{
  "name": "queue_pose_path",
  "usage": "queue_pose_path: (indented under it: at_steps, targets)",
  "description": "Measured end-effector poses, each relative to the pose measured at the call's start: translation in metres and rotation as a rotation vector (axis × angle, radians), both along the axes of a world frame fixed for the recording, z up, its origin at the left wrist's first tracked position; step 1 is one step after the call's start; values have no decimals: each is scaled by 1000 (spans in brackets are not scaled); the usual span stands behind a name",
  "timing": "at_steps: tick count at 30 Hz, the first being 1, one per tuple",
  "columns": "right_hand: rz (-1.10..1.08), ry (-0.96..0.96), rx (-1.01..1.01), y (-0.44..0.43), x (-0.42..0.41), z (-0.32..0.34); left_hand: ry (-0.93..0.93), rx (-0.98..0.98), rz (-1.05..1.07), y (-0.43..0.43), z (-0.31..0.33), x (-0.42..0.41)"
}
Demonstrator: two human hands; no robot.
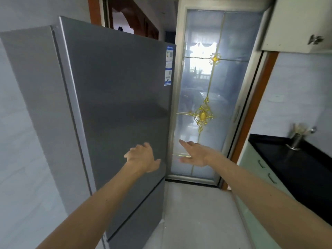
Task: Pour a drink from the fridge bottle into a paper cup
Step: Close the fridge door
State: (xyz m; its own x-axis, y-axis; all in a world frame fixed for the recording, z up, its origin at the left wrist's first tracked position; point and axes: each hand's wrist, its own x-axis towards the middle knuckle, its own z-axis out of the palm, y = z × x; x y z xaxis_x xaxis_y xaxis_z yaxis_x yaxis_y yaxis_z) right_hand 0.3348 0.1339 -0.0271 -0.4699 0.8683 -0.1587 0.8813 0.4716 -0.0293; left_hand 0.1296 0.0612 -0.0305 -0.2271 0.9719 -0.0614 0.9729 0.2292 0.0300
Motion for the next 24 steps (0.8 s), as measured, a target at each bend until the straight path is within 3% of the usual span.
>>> queue_pose_path:
  at_steps: [12,24]
  targets:
    - [-357,51,68,-64,193,9,-69,33,-524,23,-17,179]
    - [-656,-9,105,-166,371,9,-67,50,-816,-8,-15,380]
